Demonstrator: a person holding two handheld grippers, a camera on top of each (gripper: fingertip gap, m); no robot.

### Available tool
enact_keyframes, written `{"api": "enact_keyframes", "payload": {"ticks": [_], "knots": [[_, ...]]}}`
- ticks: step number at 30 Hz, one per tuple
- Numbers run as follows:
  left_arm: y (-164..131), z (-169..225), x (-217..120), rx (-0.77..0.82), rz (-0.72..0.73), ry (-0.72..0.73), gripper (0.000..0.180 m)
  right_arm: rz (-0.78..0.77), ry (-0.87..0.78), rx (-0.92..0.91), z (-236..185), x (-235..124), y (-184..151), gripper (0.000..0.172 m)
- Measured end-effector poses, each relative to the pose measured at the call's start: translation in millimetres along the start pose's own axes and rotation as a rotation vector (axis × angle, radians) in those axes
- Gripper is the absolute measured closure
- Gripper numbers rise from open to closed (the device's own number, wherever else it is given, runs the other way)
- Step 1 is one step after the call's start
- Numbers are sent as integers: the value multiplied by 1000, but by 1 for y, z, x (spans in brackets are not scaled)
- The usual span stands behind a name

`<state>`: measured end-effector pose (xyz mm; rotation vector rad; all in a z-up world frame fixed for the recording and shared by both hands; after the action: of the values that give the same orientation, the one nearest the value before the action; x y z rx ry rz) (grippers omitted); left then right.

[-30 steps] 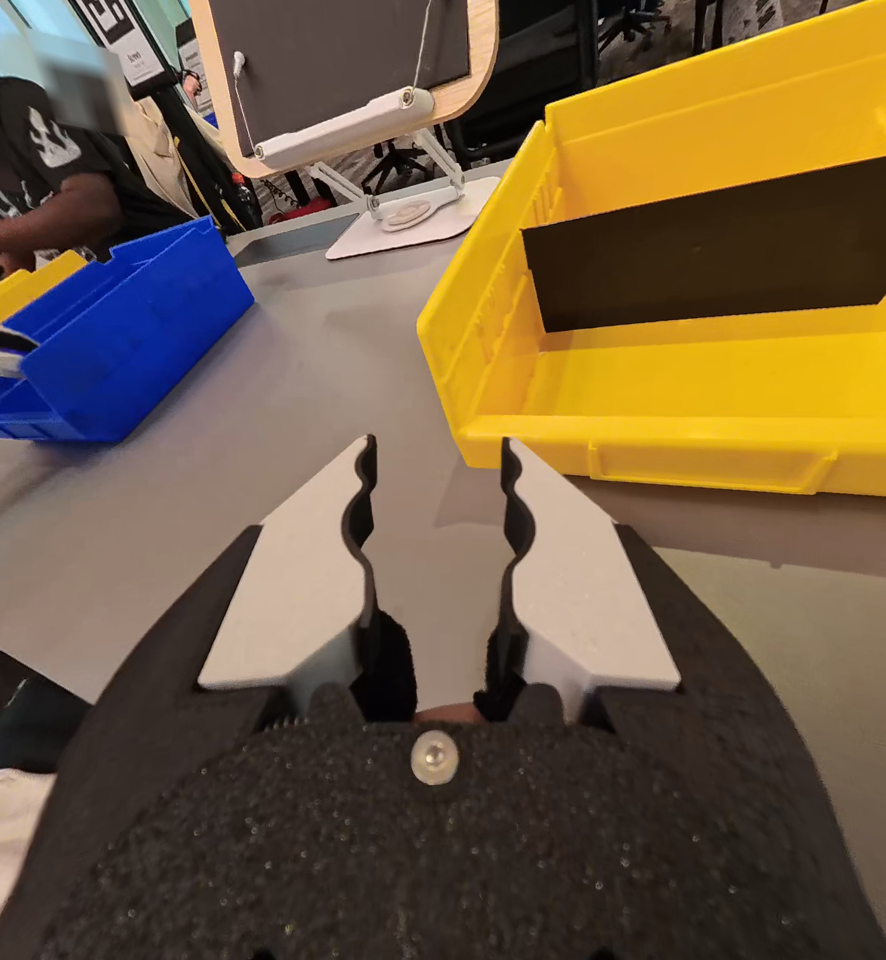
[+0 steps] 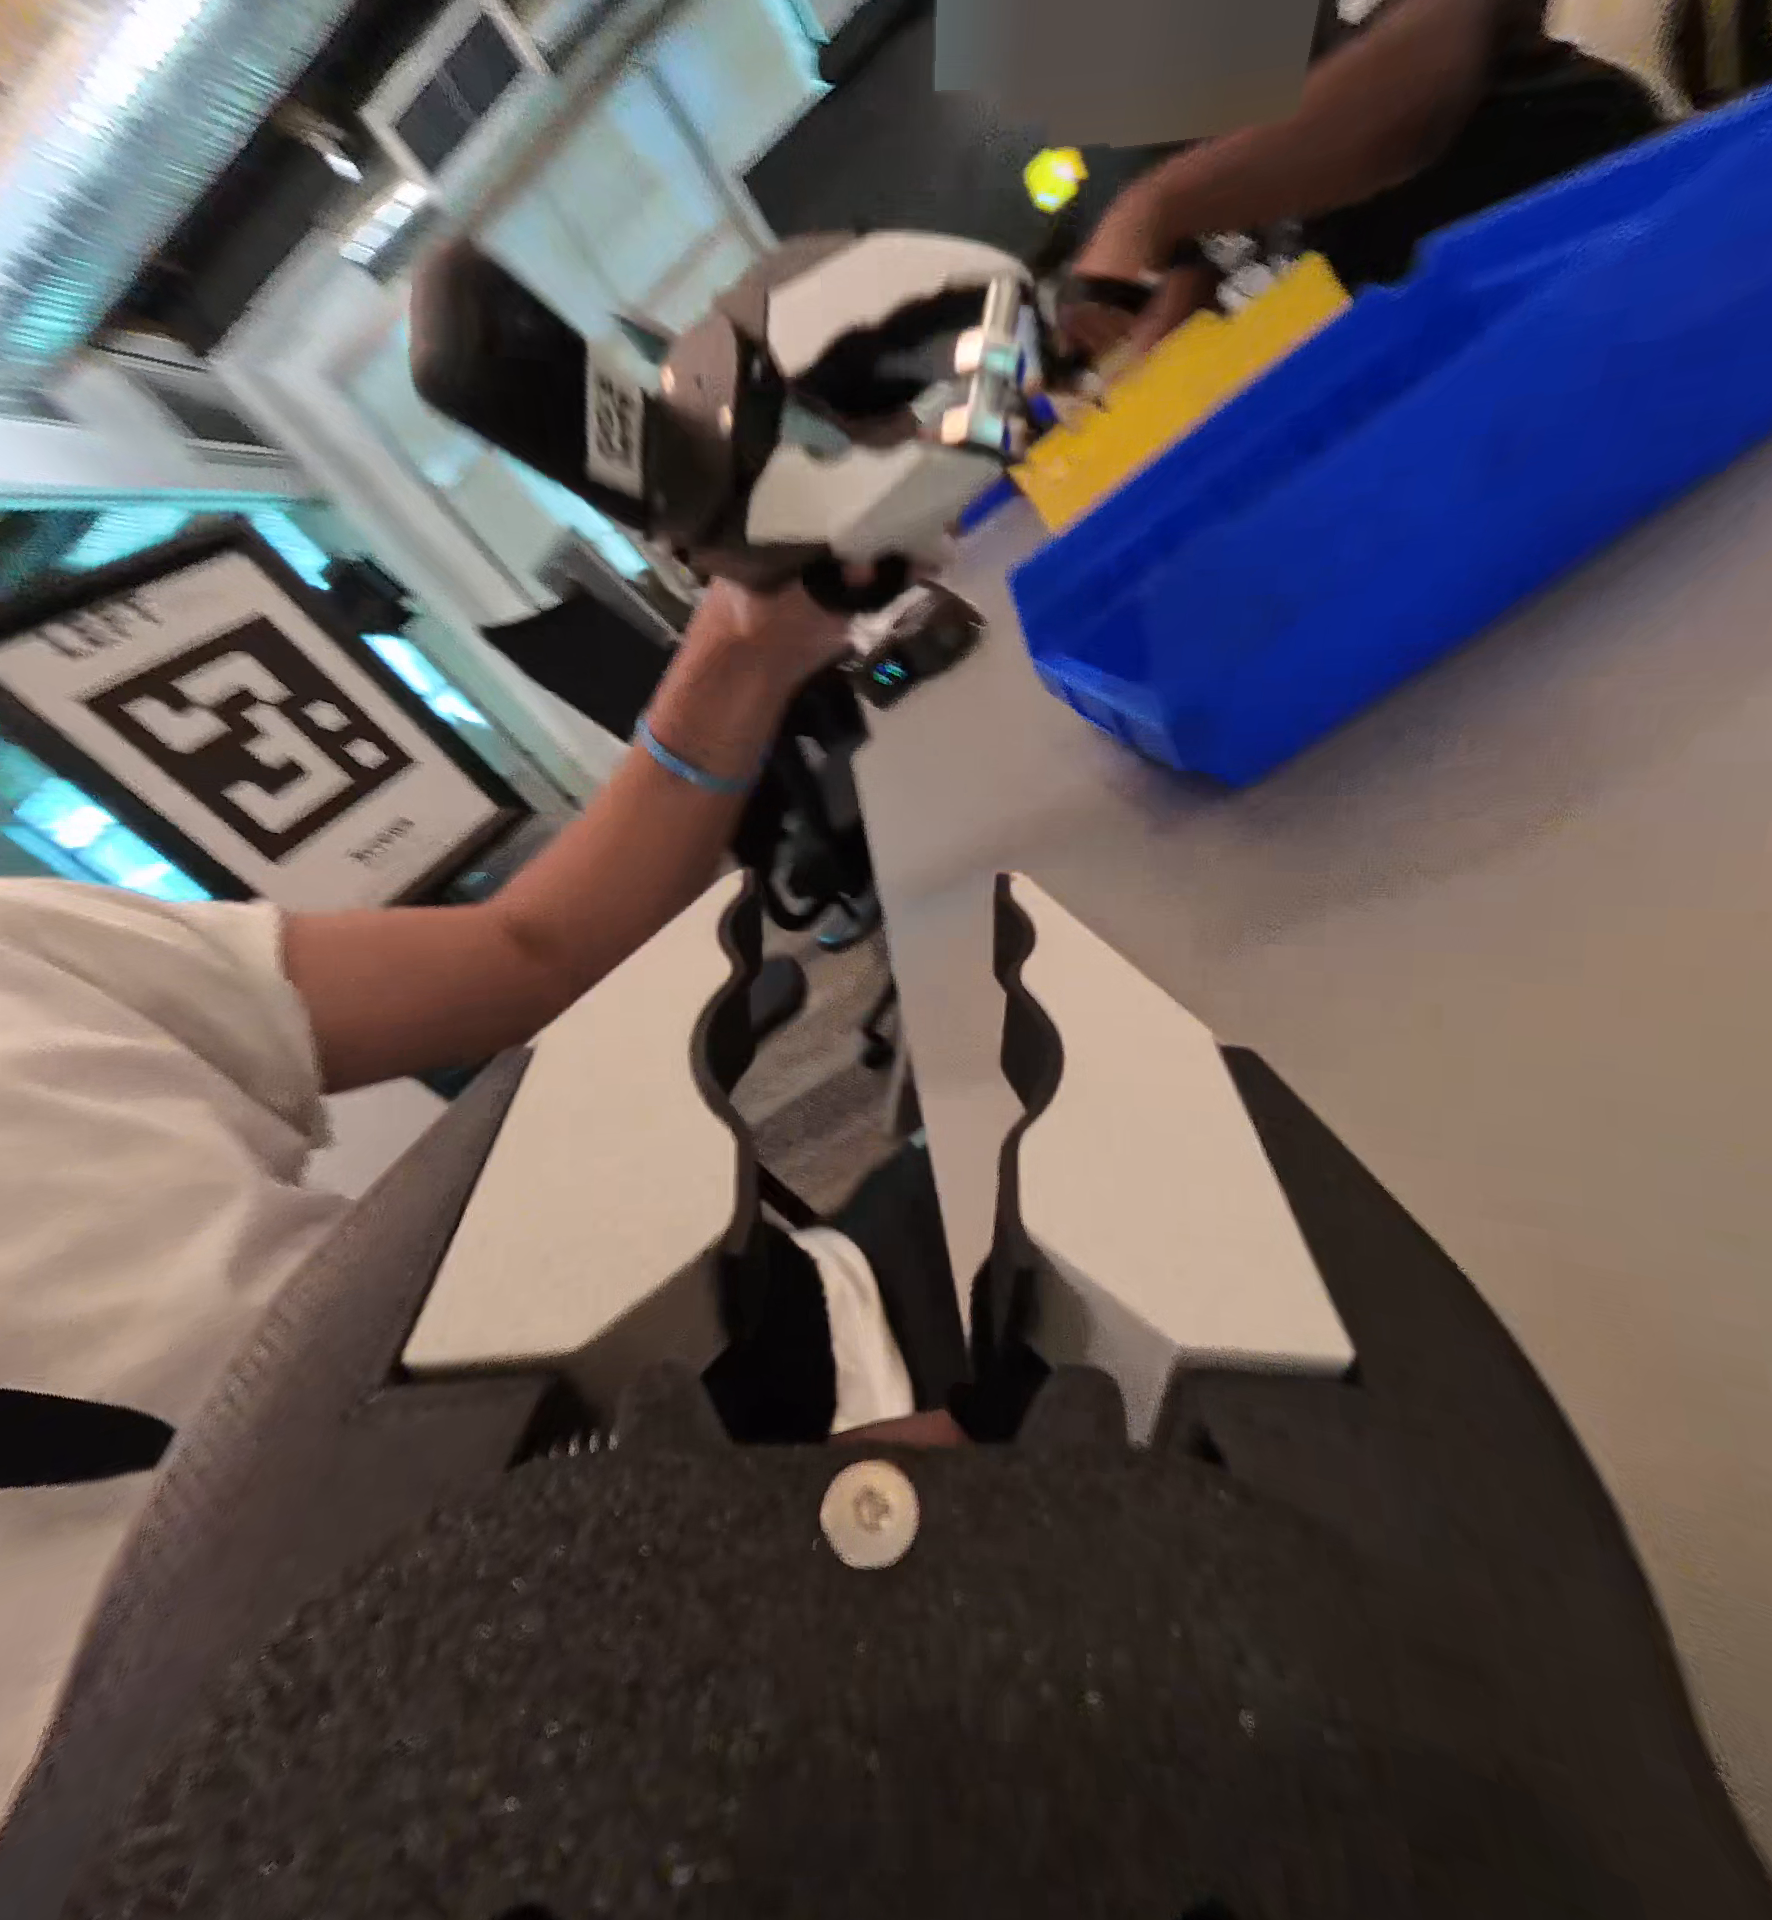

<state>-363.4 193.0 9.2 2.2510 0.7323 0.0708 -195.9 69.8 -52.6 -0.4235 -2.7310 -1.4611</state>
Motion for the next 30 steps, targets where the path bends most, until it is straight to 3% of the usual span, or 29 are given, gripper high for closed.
{"api": "enact_keyframes", "payload": {"ticks": [5, 7, 12, 22, 28, 30], "knots": [[60, 34, 9, 2, 311, -61, 142, 51, 211, 56, 12, 34, 38, 131], [66, 46, 16, 14, 361, -81, 142, 48, 305, 63, 11, 36, 38, 133], [68, 68, 26, 50, 469, -111, 142, 89, 338, 91, 19, 25, 32, 139], [70, 83, 36, 147, 445, -99, 142, 98, 314, 68, 16, 15, 29, 155], [62, 87, 44, 65, 308, -114, 141, 102, 236, 71, 28, 10, 24, 155], [59, 89, 43, -37, 270, -138, 135, 125, 200, 60, 33, 5, 26, 155]]}}
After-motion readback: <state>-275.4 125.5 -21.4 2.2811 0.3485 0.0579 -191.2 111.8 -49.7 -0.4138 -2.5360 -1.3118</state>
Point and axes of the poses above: each gripper's, where its closed fingertips meet, x out along the fingers, y out of its top, z = x × y across the jaws, the point moved 5 cm from there along -x, back along the fingers, and after that the axes turned 12 degrees about y, right-handed, at the moved point
